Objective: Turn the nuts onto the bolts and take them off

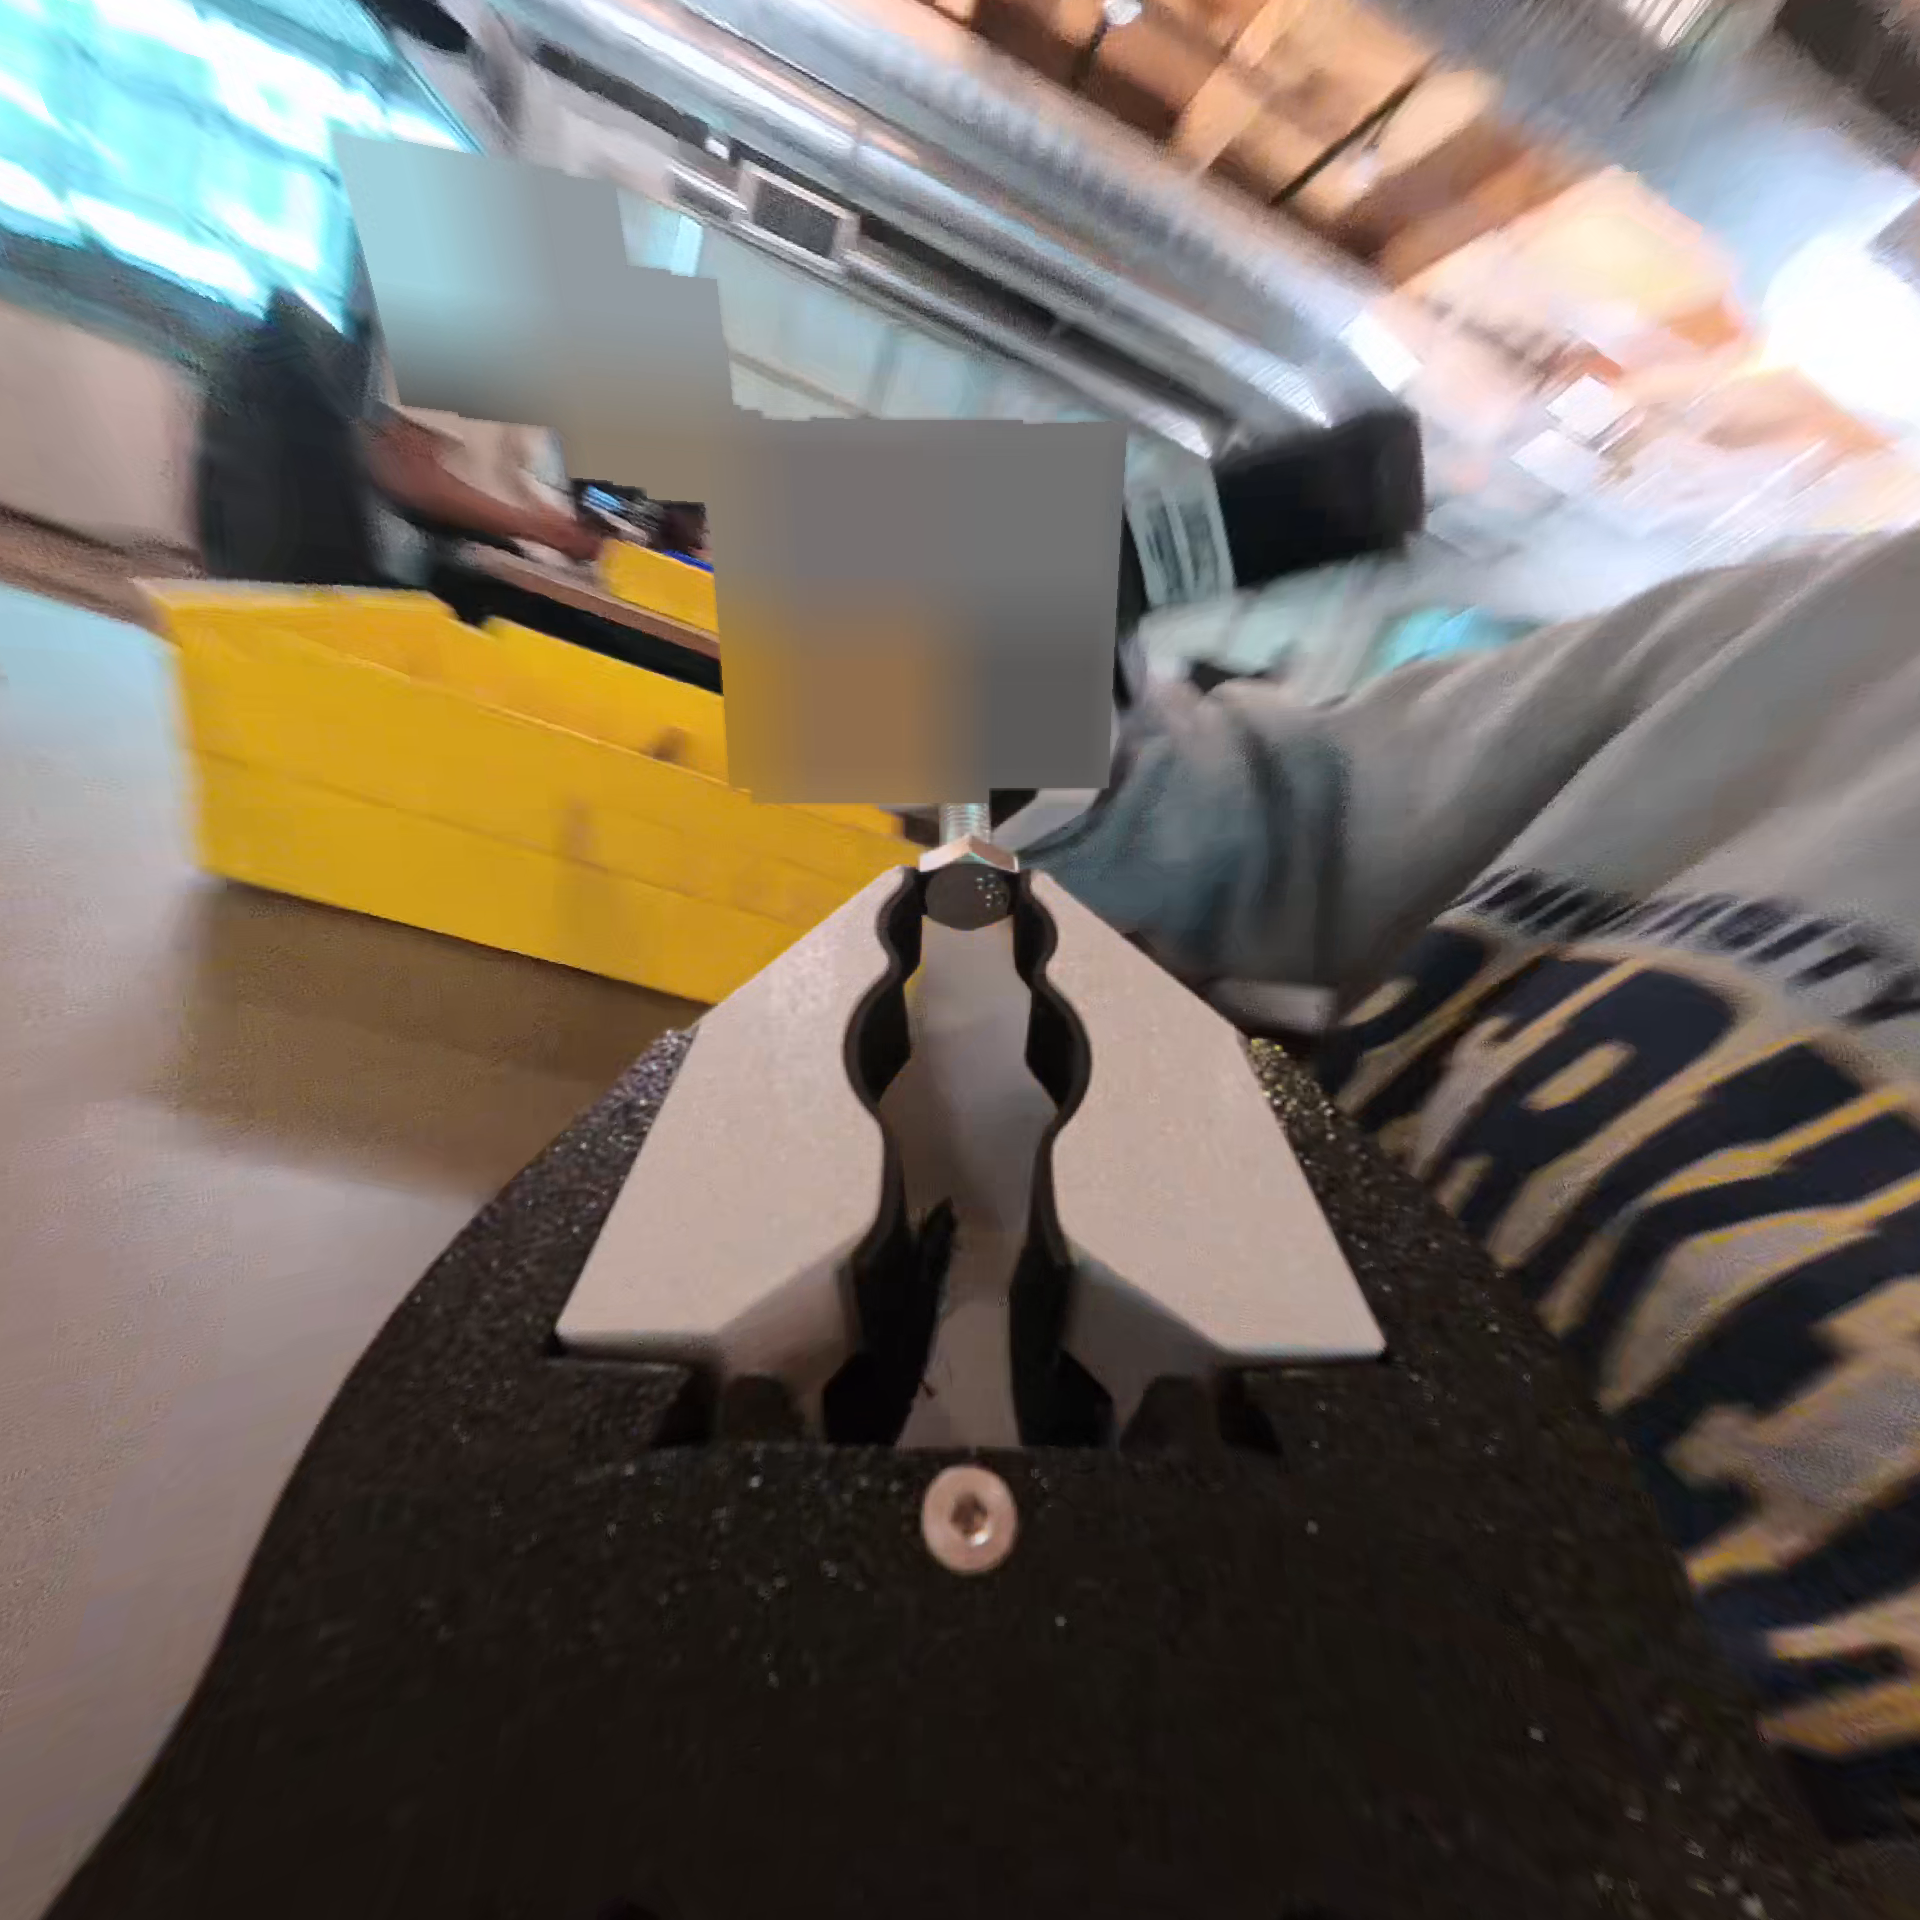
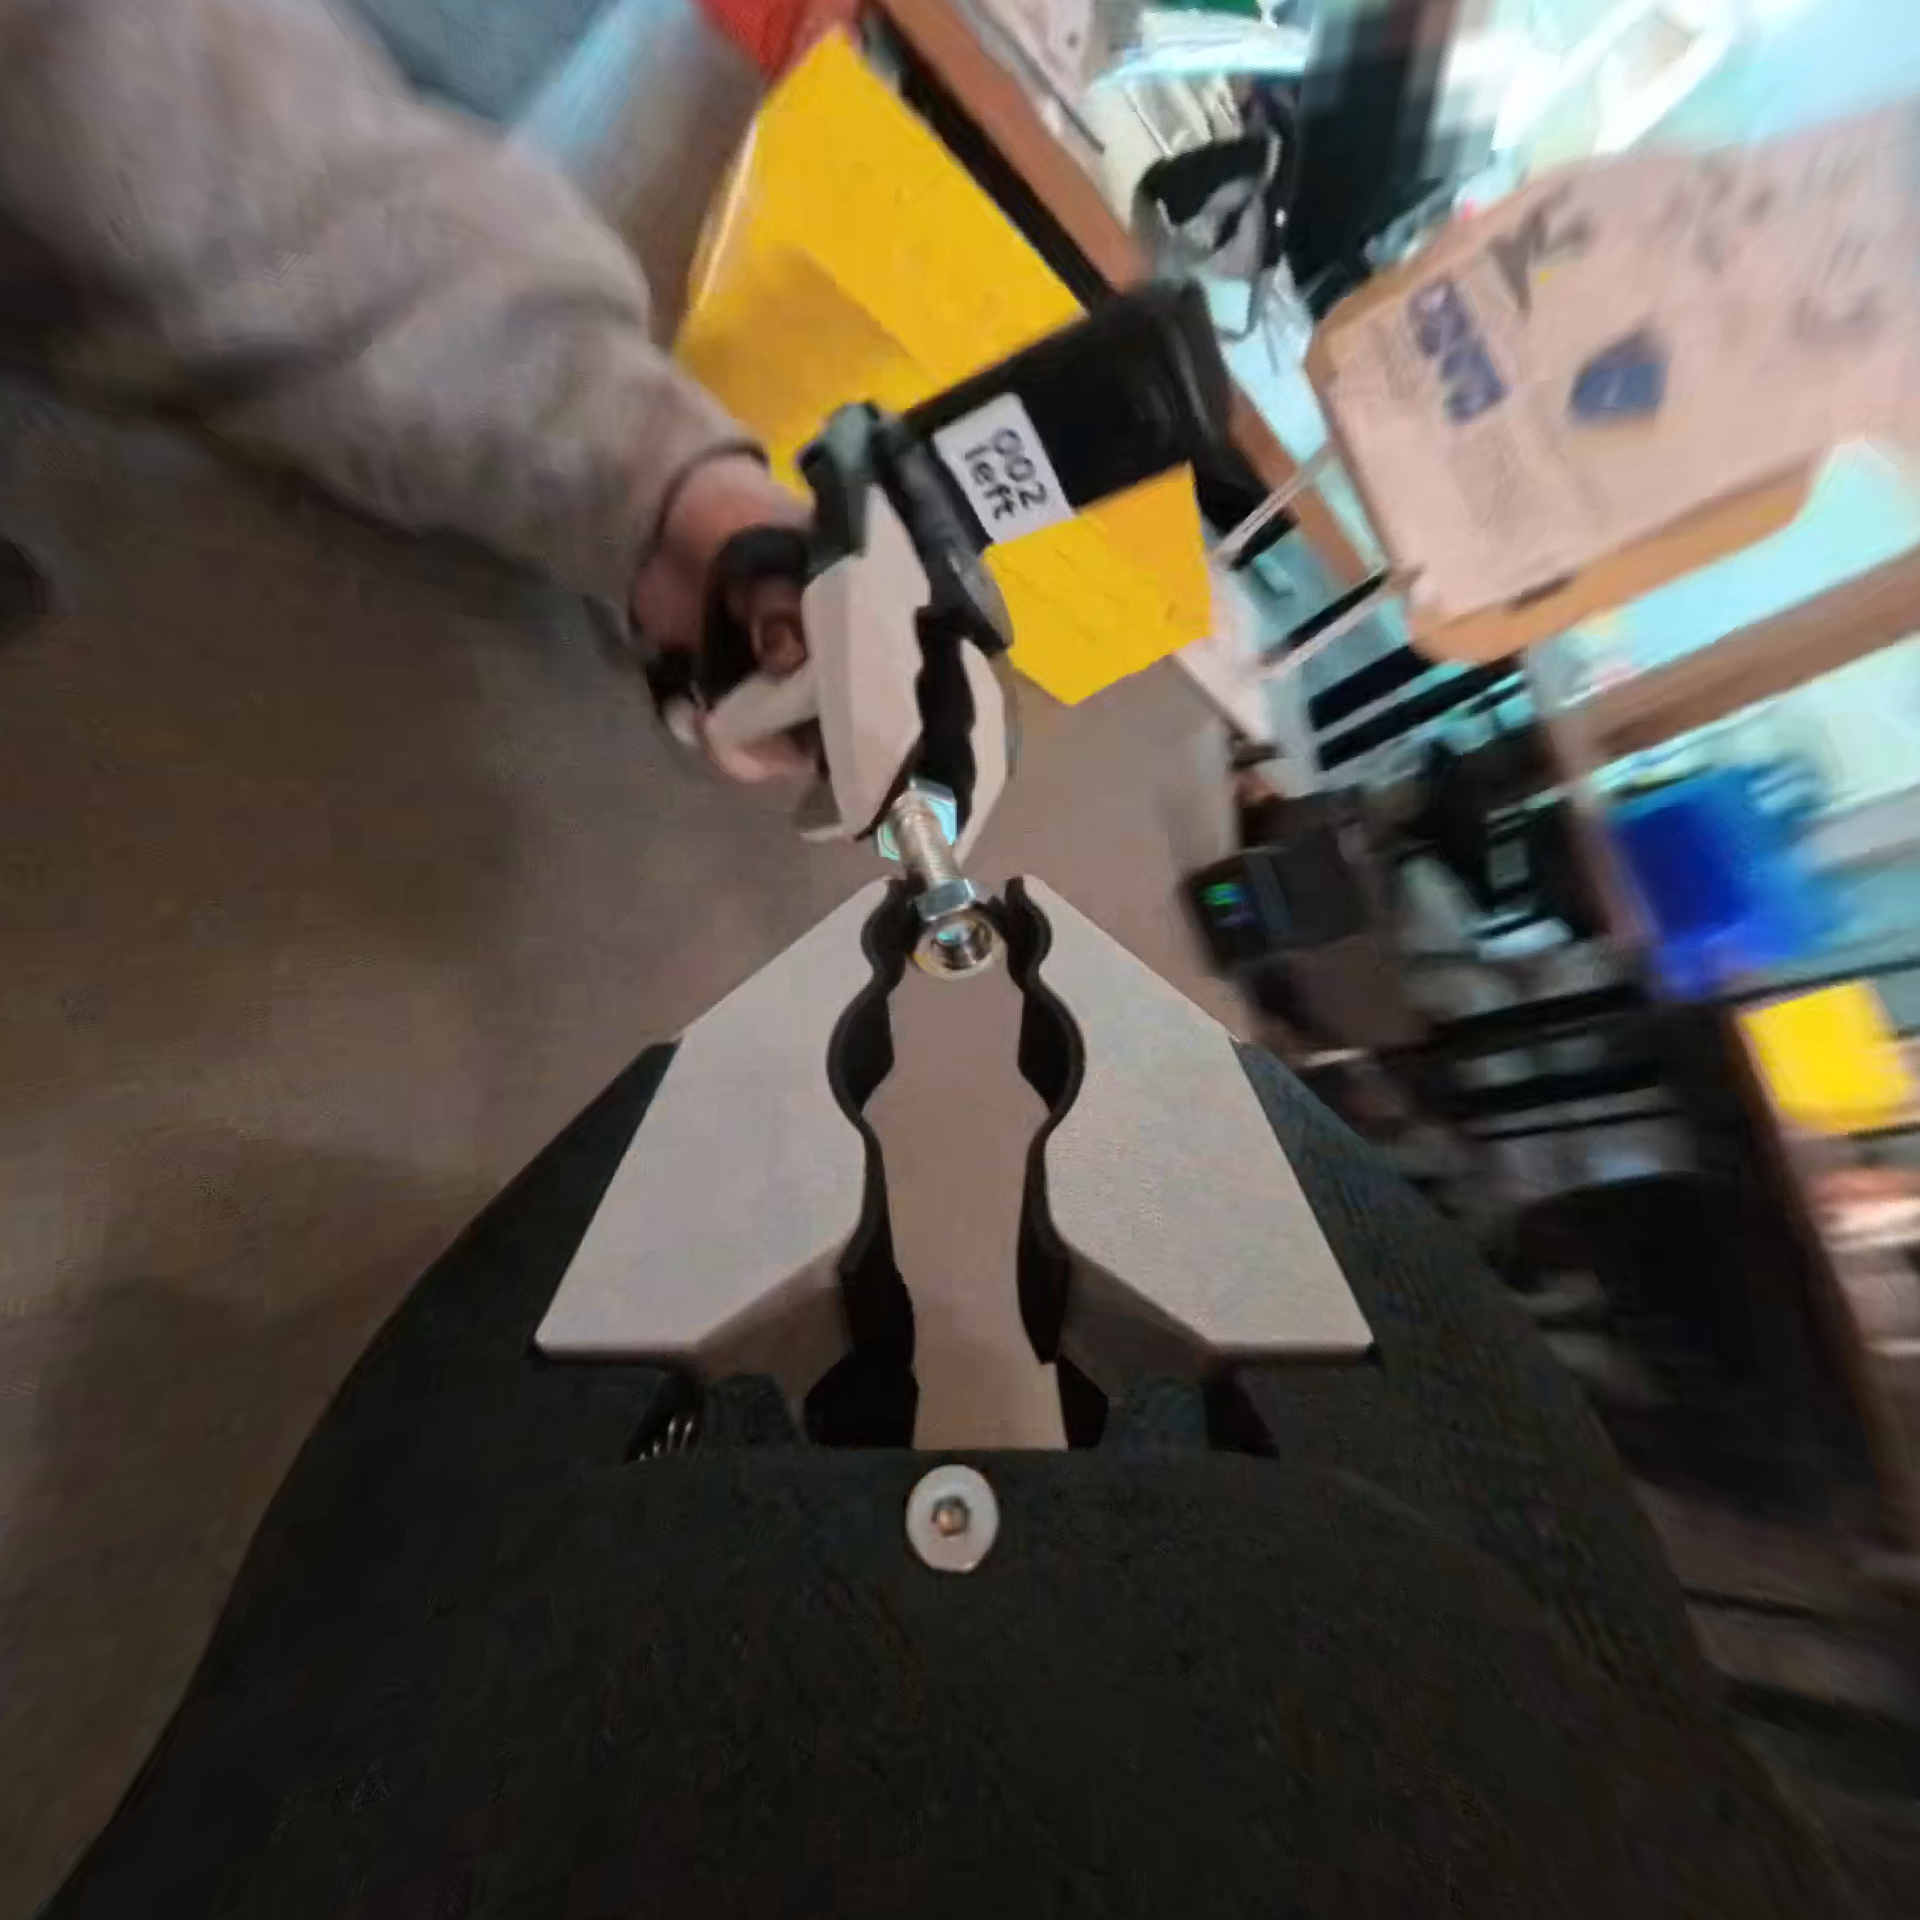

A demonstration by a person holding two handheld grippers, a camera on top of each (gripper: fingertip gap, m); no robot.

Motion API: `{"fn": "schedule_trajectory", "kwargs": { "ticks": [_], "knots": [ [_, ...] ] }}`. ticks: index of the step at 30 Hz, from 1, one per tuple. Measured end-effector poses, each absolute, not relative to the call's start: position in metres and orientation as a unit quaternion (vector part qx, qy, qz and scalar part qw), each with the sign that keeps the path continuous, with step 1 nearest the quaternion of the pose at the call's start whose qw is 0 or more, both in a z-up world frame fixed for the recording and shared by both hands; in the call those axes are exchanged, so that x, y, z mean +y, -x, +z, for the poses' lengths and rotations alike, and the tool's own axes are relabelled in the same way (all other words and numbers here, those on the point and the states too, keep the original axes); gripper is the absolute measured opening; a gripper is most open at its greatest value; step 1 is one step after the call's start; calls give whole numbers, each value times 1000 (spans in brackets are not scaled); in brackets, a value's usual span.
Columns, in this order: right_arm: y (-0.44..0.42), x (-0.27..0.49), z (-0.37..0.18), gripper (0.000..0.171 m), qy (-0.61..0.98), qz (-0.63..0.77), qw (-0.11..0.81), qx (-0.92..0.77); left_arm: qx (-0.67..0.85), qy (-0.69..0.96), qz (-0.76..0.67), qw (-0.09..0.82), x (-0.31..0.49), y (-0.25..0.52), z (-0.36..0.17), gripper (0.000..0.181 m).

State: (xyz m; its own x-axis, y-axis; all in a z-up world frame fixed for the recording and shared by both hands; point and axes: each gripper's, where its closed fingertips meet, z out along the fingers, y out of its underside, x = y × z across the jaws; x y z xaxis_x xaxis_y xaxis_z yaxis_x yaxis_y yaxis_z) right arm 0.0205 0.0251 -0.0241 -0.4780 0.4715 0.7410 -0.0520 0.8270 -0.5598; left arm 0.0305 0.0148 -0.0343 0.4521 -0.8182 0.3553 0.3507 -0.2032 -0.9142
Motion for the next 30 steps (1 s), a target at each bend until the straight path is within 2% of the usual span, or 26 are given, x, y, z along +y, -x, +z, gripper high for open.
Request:
{"fn": "schedule_trajectory", "kwargs": {
  "ticks": [2,4,6,7,8,10,13,14,15,19,21,23,26,30],
  "knots": [
    [-24,27,-23,18,-20,78,585,-807,174,583,-567,556,16,-34,-36,15],
    [-28,24,-22,18,-120,-30,629,-767,169,558,-612,534,15,-36,-37,15],
    [-30,30,-28,19,-59,18,625,-778,177,573,-575,556,20,-35,-43,15],
    [-30,36,-29,31,33,83,608,-789,182,576,-546,581,22,-32,-42,16],
    [-30,43,-29,43,139,159,571,-794,184,576,-504,617,25,-26,-39,15],
    [-29,50,-30,66,359,328,433,-759,195,570,-359,712,32,-8,-33,15],
    [-27,48,-19,51,542,521,210,-626,261,572,-138,766,33,-1,-32,15],
    [-26,47,-16,43,567,555,150,-591,279,570,-97,767,33,-4,-34,15],
    [-25,46,-18,44,584,569,101,-570,293,568,-66,766,33,-8,-36,15],
    [-26,44,-32,38,619,588,-10,-520,330,563,-11,758,34,-18,-40,15],
    [-30,39,-36,20,611,592,-36,-524,333,562,-11,757,34,-20,-40,15],
    [-30,37,-39,16,595,587,-13,-550,328,569,-40,753,33,-21,-40,15],
    [-33,36,-38,16,523,555,83,-641,308,573,-132,748,29,-27,-38,15],
    [-43,34,-44,16,316,394,303,-808,270,588,-360,672,20,-43,-43,16]
  ]
}}
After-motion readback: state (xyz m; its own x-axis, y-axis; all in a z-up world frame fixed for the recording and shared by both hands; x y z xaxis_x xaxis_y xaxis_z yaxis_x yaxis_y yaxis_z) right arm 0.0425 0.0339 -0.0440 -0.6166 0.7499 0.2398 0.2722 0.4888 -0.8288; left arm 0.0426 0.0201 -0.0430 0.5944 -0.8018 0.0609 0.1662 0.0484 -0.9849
